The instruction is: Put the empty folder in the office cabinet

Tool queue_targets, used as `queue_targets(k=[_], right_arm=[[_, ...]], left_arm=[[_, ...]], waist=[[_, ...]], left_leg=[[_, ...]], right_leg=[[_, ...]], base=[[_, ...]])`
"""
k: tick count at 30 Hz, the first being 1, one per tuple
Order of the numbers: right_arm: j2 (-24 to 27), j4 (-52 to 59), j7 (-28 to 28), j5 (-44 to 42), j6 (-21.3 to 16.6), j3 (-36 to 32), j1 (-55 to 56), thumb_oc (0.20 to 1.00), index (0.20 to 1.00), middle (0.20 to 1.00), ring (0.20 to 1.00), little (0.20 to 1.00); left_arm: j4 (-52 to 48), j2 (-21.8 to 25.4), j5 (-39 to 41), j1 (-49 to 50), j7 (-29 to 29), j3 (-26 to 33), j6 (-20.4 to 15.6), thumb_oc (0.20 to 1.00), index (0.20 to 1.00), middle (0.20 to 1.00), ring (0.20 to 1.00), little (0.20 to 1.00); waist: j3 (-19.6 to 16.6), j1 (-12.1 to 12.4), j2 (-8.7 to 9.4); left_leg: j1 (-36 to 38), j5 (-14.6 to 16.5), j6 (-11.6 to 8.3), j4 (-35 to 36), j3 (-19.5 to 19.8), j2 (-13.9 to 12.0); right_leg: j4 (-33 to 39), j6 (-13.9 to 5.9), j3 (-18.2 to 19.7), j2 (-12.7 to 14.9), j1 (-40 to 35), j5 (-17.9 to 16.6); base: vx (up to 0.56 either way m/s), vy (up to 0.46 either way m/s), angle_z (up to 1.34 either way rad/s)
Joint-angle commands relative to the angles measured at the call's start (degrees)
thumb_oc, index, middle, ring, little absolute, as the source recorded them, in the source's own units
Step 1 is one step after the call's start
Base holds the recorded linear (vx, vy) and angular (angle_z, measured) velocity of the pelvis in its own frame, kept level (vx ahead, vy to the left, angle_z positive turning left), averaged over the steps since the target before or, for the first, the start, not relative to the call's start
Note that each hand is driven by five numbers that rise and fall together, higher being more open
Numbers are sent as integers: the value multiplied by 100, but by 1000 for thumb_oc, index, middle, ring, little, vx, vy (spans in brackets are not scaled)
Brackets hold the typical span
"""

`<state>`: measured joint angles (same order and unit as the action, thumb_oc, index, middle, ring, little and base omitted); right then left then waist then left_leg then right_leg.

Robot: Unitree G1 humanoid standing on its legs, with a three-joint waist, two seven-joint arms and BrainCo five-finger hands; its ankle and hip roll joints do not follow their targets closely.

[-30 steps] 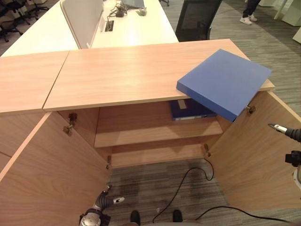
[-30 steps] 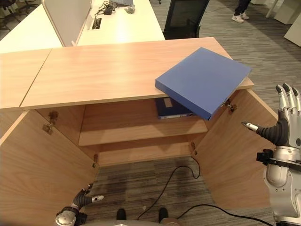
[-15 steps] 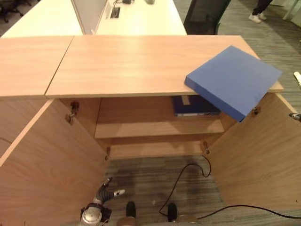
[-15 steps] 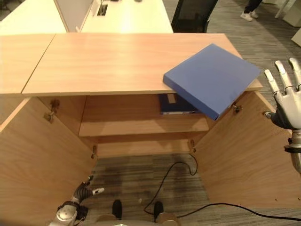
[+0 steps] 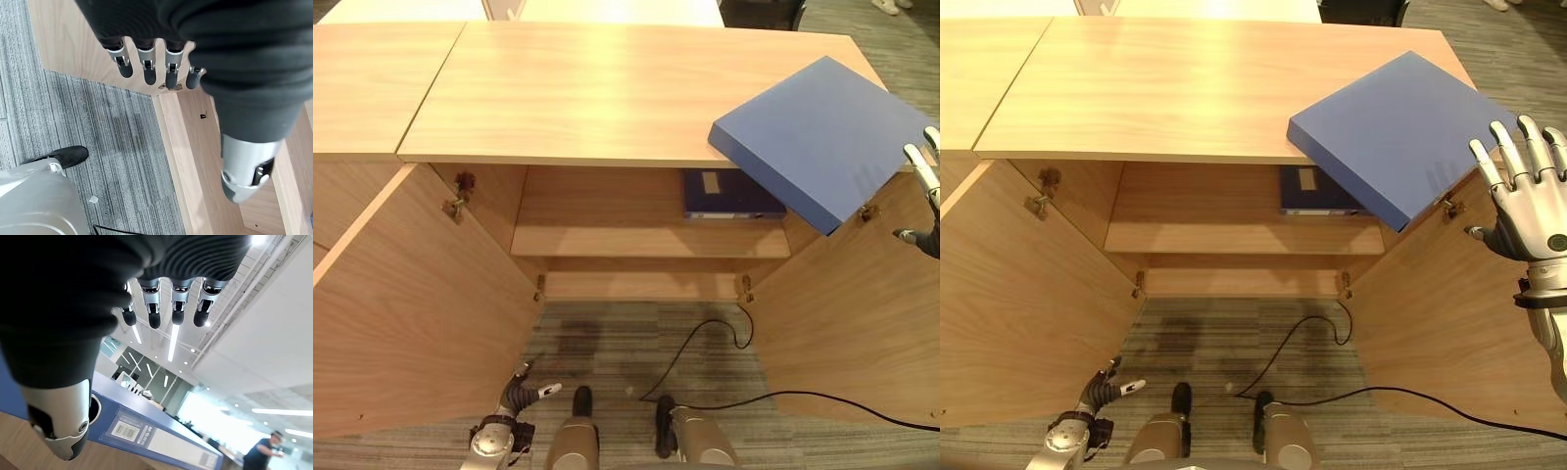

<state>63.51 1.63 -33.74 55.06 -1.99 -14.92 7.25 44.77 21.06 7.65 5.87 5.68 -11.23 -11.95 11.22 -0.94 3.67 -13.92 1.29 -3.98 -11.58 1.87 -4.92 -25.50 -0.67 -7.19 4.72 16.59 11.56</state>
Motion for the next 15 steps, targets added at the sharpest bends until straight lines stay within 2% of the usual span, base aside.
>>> queue_targets(k=[1, 15], right_arm=[[241, -75, -144, -356, 87, 34, -452, 1000, 1000, 1000, 1000, 1000], [148, 78, -125, -629, 3, 375, -928, 1000, 1000, 1000, 1000, 1000]], left_arm=[[-188, 166, 157, -276, 67, 29, -225, 1000, 1000, 1000, 1000, 1000], [-298, 284, 175, -331, 144, 6, -202, 1000, 1000, 1000, 1000, 1000]], waist=[[-43, 132, 34], [174, 224, 13]], left_leg=[[-61, 740, -194, -760, 96, -358], [-206, 693, -197, -842, 192, -361]], right_leg=[[314, -447, 429, 145, -302, -84], [101, -413, 447, 173, -134, -31]], base=[[0, 0, 0], [-17, -8, 0]])
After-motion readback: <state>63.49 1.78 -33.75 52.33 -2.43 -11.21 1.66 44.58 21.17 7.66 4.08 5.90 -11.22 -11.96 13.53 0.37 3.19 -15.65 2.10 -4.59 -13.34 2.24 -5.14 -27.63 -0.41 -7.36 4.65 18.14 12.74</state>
